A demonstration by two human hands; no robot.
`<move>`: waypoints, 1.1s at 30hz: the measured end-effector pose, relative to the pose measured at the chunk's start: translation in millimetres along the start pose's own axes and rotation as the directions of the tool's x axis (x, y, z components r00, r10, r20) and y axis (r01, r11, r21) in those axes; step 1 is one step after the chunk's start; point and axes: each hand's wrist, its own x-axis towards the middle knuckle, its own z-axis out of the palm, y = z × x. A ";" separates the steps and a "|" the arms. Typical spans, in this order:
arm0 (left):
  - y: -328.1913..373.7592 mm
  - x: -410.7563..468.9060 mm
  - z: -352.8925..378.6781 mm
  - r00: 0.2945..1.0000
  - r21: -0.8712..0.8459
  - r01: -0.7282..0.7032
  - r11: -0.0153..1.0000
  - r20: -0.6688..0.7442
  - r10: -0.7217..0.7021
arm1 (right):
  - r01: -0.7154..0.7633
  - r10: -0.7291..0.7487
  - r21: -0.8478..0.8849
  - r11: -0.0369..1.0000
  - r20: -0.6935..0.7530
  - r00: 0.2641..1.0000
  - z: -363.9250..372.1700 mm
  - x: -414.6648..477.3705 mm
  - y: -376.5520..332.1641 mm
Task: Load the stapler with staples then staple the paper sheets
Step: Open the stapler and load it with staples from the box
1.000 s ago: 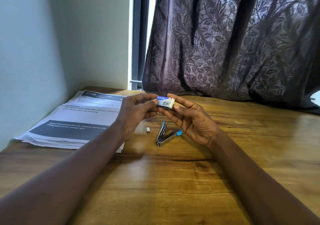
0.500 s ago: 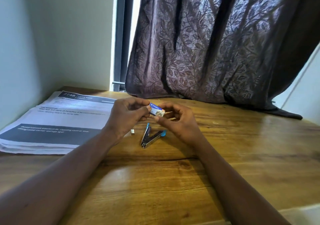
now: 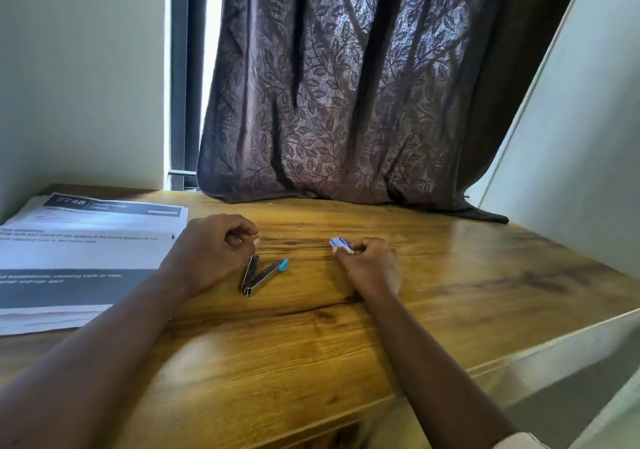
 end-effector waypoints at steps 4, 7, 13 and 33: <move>-0.4 -1.1 -3.8 0.998 0.110 -0.011 0.994 0.056 0.005 | -0.025 0.029 -0.126 0.992 0.031 0.999 -1.6 -4.0 -2.2; -2.0 -0.9 -9.3 0.989 0.272 -0.030 0.962 0.148 -0.011 | 0.008 0.005 -0.246 0.969 0.052 0.999 -1.3 -9.2 -5.3; -3.6 -0.9 -18.2 0.992 0.360 0.023 0.933 0.108 -0.067 | 0.361 -0.344 -0.160 0.919 0.126 0.930 -3.2 -42.6 -34.7; 12.3 -5.8 -11.3 0.969 0.305 0.152 0.940 0.143 -0.203 | 0.552 -0.603 0.245 0.797 0.337 0.723 22.8 -56.8 -50.4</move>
